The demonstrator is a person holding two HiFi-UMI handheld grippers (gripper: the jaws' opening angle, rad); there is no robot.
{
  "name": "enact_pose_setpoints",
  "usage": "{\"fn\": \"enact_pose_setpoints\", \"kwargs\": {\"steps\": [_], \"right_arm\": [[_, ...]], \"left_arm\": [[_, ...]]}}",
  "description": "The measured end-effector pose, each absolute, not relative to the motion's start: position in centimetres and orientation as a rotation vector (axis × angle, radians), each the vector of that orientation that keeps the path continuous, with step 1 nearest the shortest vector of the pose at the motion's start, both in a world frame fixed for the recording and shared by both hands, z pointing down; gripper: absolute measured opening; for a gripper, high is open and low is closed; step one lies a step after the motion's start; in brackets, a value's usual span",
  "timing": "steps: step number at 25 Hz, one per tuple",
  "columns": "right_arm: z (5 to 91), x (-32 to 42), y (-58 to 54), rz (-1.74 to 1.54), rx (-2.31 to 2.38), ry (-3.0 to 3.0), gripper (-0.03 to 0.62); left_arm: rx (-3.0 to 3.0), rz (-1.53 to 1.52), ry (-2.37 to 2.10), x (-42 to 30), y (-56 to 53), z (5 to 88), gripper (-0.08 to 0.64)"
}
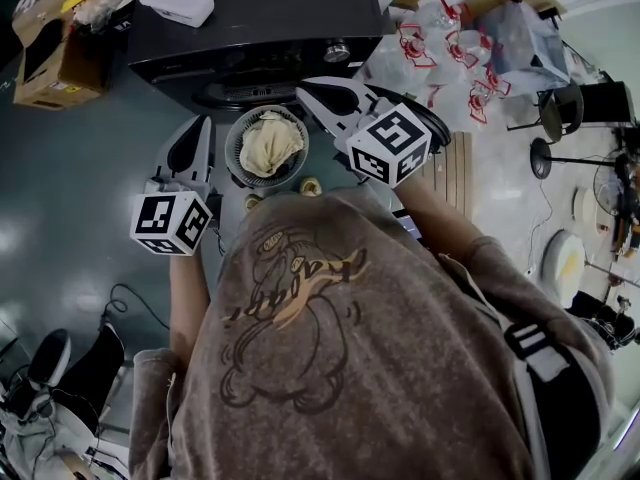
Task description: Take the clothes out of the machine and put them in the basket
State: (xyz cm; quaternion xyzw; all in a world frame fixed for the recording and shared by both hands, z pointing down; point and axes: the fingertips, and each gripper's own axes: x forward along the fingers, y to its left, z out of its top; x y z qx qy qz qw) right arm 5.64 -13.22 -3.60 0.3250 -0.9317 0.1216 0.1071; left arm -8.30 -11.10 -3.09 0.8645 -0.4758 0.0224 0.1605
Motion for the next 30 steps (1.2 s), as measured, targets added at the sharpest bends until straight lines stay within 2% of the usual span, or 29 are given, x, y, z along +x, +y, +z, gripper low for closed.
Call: {"fn": "enact_pose_setpoints", "kwargs": {"steps": [30], "right_arm": [[-3.4, 3.7, -13.0, 0.364, 0.863, -2.751, -0.005]], "left_arm": [[2.411, 0.073, -1.408, -8.9, -10.3, -2.4, 0.006]]}}
